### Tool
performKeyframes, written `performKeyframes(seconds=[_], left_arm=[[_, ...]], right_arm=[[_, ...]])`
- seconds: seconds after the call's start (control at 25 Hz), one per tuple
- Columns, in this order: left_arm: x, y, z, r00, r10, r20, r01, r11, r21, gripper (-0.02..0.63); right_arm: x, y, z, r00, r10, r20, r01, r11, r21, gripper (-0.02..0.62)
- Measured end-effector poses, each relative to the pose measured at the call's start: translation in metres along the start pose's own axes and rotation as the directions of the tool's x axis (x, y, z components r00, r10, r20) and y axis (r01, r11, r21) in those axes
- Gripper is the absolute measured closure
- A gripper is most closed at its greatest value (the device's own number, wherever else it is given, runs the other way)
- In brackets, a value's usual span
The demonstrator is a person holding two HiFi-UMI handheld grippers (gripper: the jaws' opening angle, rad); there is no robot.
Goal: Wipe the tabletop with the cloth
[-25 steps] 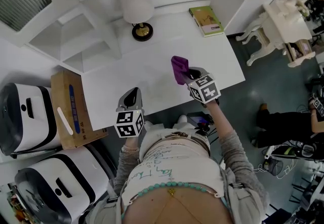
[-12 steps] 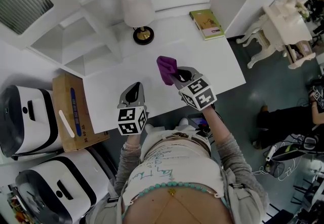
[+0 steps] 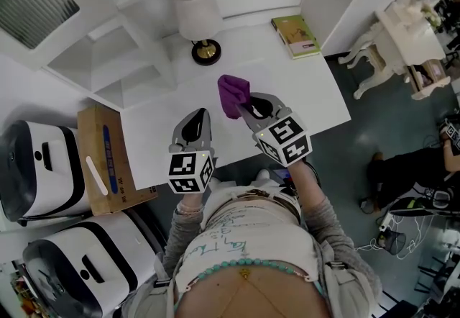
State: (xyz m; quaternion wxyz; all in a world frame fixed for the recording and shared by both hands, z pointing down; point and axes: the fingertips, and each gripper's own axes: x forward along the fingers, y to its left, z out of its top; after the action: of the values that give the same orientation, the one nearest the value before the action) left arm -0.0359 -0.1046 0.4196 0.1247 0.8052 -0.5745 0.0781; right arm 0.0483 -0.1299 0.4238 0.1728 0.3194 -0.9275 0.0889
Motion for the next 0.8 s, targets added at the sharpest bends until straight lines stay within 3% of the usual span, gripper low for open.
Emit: performKeyframes(seconds=[0.4, 0.8], left_arm=[[-0.011, -0.016, 0.032, 0.995, -0.018, 0.102, 0.016, 1.0, 0.022, 0.606], [-0.011, -0.032, 0.032, 0.994, -0.043, 0.099, 0.037, 0.997, 0.064, 0.606]], right_arm=[[-0.022, 0.013, 0.029, 0.996, -0.02, 0.091, 0.022, 0.999, -0.023, 0.517], [-0.03, 0.018, 0.025, 0.995, -0.026, 0.1, 0.028, 0.999, -0.021, 0.517]])
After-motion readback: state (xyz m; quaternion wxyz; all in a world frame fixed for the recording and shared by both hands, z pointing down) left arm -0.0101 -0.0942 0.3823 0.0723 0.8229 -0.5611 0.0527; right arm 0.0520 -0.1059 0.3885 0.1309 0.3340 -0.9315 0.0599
